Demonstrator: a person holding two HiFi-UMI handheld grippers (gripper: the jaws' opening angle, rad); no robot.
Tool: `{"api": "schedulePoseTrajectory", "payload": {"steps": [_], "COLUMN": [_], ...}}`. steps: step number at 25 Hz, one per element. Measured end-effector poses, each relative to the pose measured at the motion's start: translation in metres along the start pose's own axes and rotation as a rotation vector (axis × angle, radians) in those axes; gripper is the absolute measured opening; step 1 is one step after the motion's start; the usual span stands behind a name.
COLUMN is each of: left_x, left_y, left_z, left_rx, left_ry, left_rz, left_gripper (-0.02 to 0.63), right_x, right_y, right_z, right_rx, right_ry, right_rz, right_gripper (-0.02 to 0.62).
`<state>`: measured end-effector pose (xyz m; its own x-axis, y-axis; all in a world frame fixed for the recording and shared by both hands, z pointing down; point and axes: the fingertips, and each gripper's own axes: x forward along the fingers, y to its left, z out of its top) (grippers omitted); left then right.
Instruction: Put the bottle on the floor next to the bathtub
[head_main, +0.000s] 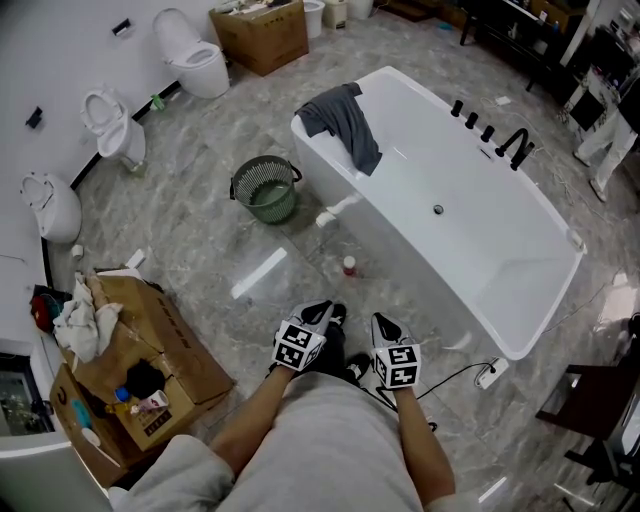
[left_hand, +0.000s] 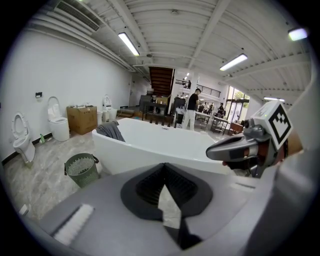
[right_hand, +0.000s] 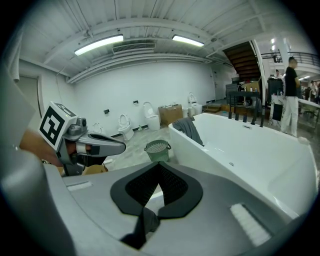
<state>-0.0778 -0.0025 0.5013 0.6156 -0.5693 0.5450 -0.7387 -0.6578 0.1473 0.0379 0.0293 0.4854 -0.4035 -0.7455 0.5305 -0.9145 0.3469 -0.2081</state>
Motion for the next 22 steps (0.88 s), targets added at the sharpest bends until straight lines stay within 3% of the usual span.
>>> {"api": "schedulePoseTrajectory", "payload": {"steps": [22], "left_x": [-0.0038], "left_y": [0.0028], "left_z": [-0.0052], "left_rx": [-0.007], "left_ry": [0.020], "left_rz": [0.014], "left_gripper": [0.060], "right_x": [-0.0047], "right_y": [0.0009], "right_z": [0.0016], "right_rx": [0.011], "right_ry": [-0.015], "right_rz": [-0.017], "right_gripper": [-0.002]}}
